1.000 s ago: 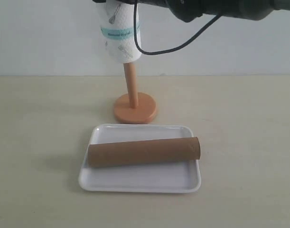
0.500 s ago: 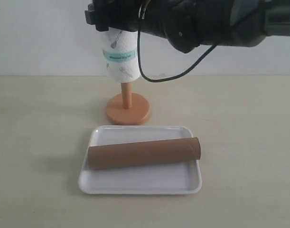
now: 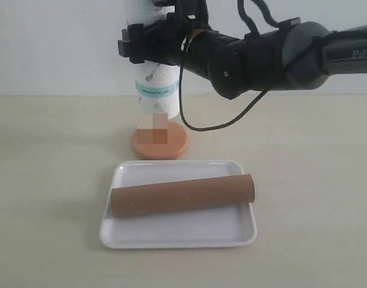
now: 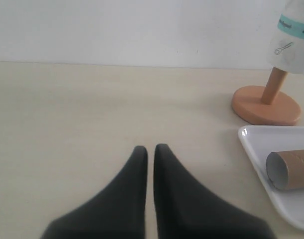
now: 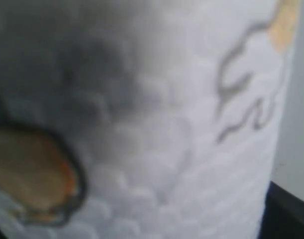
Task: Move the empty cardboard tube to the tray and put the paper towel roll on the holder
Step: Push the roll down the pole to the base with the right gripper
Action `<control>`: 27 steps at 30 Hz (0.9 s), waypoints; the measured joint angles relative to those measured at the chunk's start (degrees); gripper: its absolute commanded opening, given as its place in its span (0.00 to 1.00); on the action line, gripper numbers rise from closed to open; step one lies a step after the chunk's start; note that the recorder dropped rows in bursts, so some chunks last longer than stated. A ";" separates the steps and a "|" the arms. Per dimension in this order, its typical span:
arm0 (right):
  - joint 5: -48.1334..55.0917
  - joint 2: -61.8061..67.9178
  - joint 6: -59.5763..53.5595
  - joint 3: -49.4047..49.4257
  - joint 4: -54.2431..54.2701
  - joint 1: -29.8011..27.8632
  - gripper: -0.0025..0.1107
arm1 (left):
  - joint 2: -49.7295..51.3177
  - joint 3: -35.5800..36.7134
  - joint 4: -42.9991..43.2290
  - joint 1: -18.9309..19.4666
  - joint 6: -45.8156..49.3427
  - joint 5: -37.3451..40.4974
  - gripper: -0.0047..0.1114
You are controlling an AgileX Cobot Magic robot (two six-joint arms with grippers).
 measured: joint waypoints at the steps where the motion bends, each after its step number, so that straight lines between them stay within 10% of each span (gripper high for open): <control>1: -0.27 0.55 0.00 0.00 0.00 0.00 0.02 | 0.00 0.00 0.00 0.00 0.00 0.00 0.08; 16: -3.21 7.63 -3.72 0.10 2.55 0.00 0.06 | 0.00 0.00 0.00 0.00 0.00 0.00 0.08; 20: -3.21 7.96 -3.46 0.10 2.93 0.00 0.32 | 0.00 0.00 0.00 0.00 0.00 0.00 0.08; 25: -3.32 7.96 -3.43 0.10 4.38 0.00 0.94 | 0.00 0.00 0.00 0.00 0.00 0.00 0.08; 27: -3.44 7.96 -2.99 0.10 7.05 0.00 0.95 | 0.00 0.00 0.00 0.00 0.00 0.00 0.08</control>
